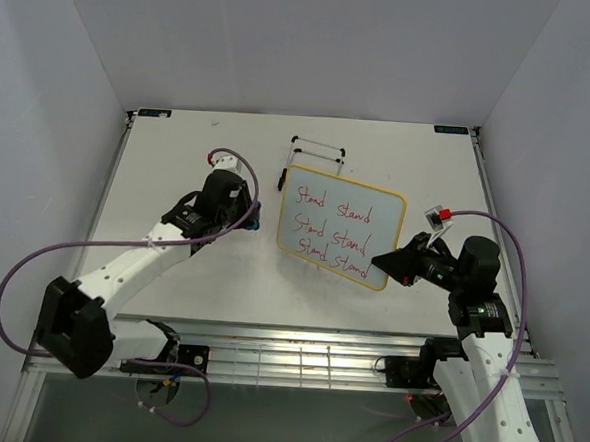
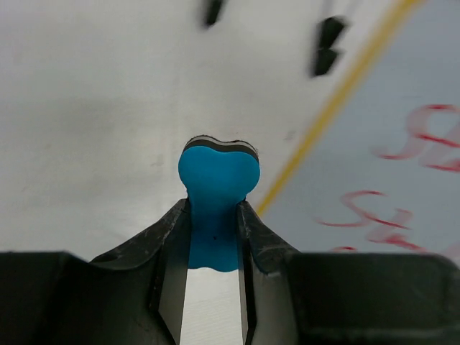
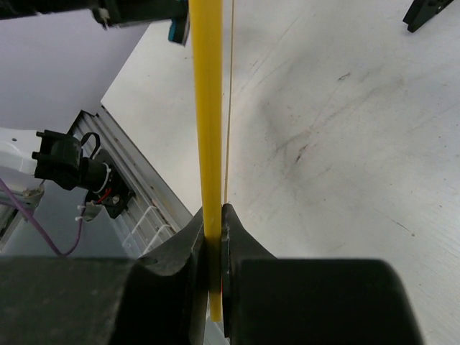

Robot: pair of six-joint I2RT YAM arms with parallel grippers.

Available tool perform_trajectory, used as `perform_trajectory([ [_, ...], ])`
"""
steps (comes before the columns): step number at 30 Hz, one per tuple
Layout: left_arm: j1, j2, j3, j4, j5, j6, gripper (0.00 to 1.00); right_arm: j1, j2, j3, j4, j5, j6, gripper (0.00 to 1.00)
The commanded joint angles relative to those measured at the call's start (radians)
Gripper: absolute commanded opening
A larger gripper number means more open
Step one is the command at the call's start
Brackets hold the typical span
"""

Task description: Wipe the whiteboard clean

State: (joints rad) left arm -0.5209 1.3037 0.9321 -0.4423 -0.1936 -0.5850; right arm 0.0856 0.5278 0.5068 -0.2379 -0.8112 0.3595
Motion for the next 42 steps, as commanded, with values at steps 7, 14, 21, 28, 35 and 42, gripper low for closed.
perform_trajectory([
  [7, -0.194, -0.164, 0.023, 0.435, 0.036, 0.177, 0.00, 0.005, -0.002, 0.064, 0.164, -0.143, 0.078, 0.08],
  [14, -0.234, -0.090, 0.074, 0.395, -0.036, 0.186, 0.00, 0.006, -0.006, 0.113, 0.135, -0.131, 0.067, 0.08],
  [21, -0.248, -0.115, 0.037, 0.369, -0.135, 0.180, 0.00, 0.008, 0.000, 0.127, 0.190, -0.175, 0.119, 0.08],
  [28, -0.248, -0.081, 0.051, 0.360, -0.240, 0.194, 0.00, 0.028, 0.005, 0.124, 0.200, -0.203, 0.122, 0.08],
  [35, -0.248, -0.015, 0.114, 0.382, -0.150, 0.186, 0.00, 0.040, -0.002, 0.121, 0.226, -0.220, 0.154, 0.08],
  [42, -0.410, 0.052, 0.161, 0.473, -0.076, 0.145, 0.00, 0.043, 0.026, 0.118, 0.285, -0.217, 0.176, 0.08],
])
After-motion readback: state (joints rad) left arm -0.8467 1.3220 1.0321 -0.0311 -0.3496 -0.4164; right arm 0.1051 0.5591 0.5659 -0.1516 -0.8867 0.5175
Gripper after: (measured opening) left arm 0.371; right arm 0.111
